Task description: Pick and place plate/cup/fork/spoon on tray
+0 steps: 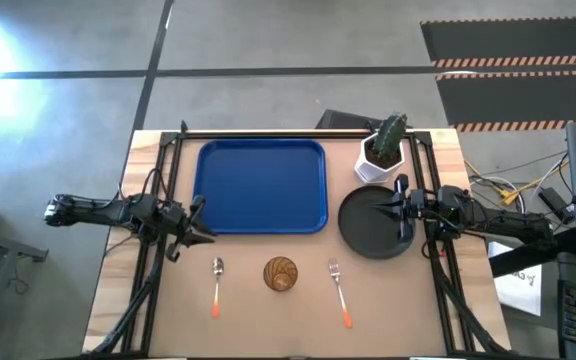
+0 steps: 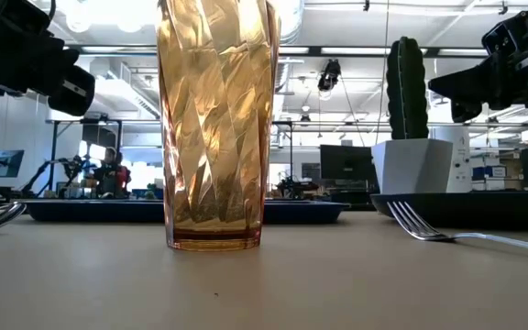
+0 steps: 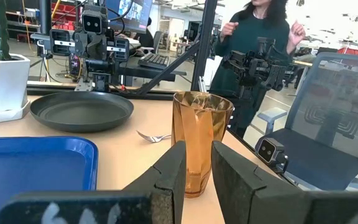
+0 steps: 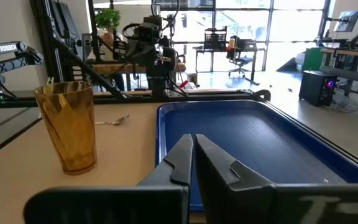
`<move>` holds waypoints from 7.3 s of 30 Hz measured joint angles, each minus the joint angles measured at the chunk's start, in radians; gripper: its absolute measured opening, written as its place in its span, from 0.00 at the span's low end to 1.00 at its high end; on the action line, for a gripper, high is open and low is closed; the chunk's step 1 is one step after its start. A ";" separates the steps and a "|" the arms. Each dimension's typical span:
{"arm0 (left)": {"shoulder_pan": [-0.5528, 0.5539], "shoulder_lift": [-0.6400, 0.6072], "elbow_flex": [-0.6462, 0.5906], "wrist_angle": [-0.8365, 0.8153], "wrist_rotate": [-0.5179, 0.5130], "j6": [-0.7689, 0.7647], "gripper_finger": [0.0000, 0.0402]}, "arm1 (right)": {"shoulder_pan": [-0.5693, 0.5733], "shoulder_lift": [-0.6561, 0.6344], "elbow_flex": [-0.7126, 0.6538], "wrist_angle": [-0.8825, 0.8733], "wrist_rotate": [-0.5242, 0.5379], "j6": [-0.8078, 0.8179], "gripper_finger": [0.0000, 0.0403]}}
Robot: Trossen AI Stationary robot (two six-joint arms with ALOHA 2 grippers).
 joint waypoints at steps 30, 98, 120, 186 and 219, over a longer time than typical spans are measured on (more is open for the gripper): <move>0.000 0.000 0.000 0.000 0.000 0.000 0.14 | 0.000 0.000 0.000 0.000 0.000 0.000 0.02; 0.000 0.013 0.000 0.776 -0.307 0.002 0.14 | 0.000 0.000 0.000 0.082 0.264 0.804 0.02; 0.000 0.296 0.639 -0.148 -0.645 0.097 0.43 | 0.000 0.000 0.000 0.124 0.264 0.804 0.02; -0.438 1.421 0.827 -0.719 0.029 -1.804 0.56 | 0.000 0.000 0.026 0.119 0.153 0.696 0.02; -0.438 1.567 0.756 -0.595 0.020 -1.887 0.56 | 0.000 0.000 0.028 0.121 0.105 0.707 0.02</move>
